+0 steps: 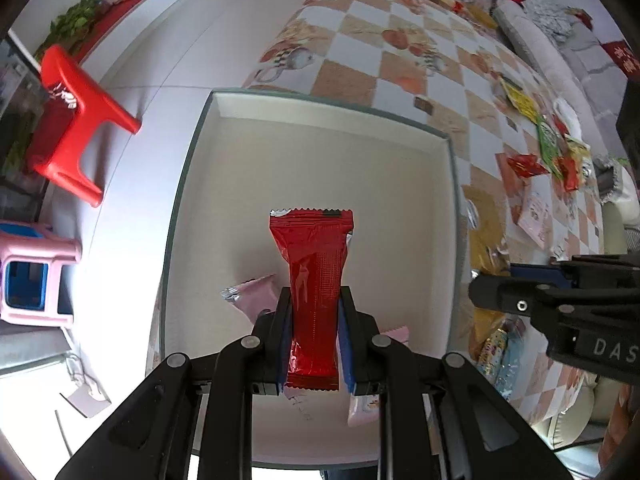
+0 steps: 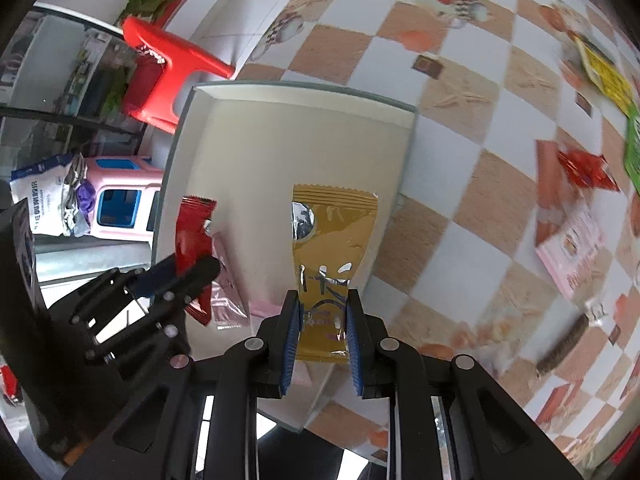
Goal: Organize snacks
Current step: 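Carry the gold and red packets to the white tray and release them, then return both tools to the table over the Hello Kitty candy and clear bag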
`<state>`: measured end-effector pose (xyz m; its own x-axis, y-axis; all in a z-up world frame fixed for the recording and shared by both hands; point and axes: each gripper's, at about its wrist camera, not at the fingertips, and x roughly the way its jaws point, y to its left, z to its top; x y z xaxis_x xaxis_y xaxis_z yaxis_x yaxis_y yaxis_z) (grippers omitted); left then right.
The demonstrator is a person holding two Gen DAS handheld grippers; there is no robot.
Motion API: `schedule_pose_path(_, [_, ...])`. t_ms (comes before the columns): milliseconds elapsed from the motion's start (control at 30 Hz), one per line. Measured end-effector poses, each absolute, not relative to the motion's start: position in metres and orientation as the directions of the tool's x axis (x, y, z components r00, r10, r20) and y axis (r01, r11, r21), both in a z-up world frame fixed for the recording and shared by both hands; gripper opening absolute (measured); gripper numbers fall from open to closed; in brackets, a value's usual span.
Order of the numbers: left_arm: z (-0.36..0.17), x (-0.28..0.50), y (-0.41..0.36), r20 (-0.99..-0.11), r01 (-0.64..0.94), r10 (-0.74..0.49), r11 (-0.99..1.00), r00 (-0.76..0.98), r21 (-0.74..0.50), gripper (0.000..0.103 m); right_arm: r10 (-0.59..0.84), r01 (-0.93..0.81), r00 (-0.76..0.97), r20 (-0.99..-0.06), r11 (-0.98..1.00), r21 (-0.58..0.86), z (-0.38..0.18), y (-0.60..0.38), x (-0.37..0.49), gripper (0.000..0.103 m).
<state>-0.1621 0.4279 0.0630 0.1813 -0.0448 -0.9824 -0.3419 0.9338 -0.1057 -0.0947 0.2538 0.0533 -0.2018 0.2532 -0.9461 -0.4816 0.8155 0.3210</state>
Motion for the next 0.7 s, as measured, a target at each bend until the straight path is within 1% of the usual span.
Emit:
schedule_pose_path(67, [0.059, -0.162, 0.429, -0.984, -0.349, -0.048, 0.931, 0.174, -0.107, 0.023, 0.248, -0.478, -0.209, -0.946, 0.818, 0.32, 0.05, 0.262, -0.092, 0.023])
schedule_pose_path(133, [0.057, -0.163, 0.428, -0.985, -0.351, -0.042, 0.931, 0.165, -0.099, 0.025, 0.246, -0.47, -0.224, -0.943, 0.82, 0.326, 0.045, 0.268, -0.092, 0.023])
schedule_pose_path(167, [0.056, -0.164, 0.427, -0.986, -0.349, -0.046, 0.932, 0.161, -0.1, 0.036, 0.249, -0.465, -0.238, -0.939, 0.819, 0.335, 0.043, 0.269, -0.093, 0.024])
schedule_pose_path(200, [0.055, -0.166, 0.426, -0.986, -0.345, -0.049, 0.933, 0.157, -0.101, 0.059, 0.25, -0.459, -0.25, -0.935, 0.82, 0.342, 0.042, 0.267, -0.094, 0.033])
schedule_pose_path(233, [0.055, -0.168, 0.424, -0.987, -0.343, -0.04, 0.935, 0.156, -0.092, 0.07, 0.248, -0.455, -0.255, -0.935, 0.822, 0.342, 0.041, 0.266, -0.094, 0.066])
schedule_pose_path(267, [0.056, -0.171, 0.423, -0.986, -0.342, -0.028, 0.936, 0.162, -0.083, 0.082, 0.241, -0.453, -0.25, -0.938, 0.827, 0.333, 0.04, 0.264, -0.095, 0.086])
schedule_pose_path(300, [0.058, -0.174, 0.421, -0.984, -0.334, -0.017, 0.94, 0.179, -0.077, 0.082, 0.235, -0.449, -0.236, -0.943, 0.834, 0.321, 0.04, 0.259, -0.094, 0.103])
schedule_pose_path(433, [0.055, -0.18, 0.414, -0.987, -0.307, -0.026, 0.949, 0.161, -0.075, 0.082, 0.229, -0.41, -0.244, -0.942, 0.856, 0.315, 0.037, 0.236, -0.089, 0.103])
schedule_pose_path(700, [0.052, -0.184, 0.398, -0.99, -0.276, -0.052, 0.957, 0.128, -0.086, 0.082, 0.205, -0.299, -0.215, -0.955, 0.917, 0.264, 0.033, 0.153, -0.091, 0.103])
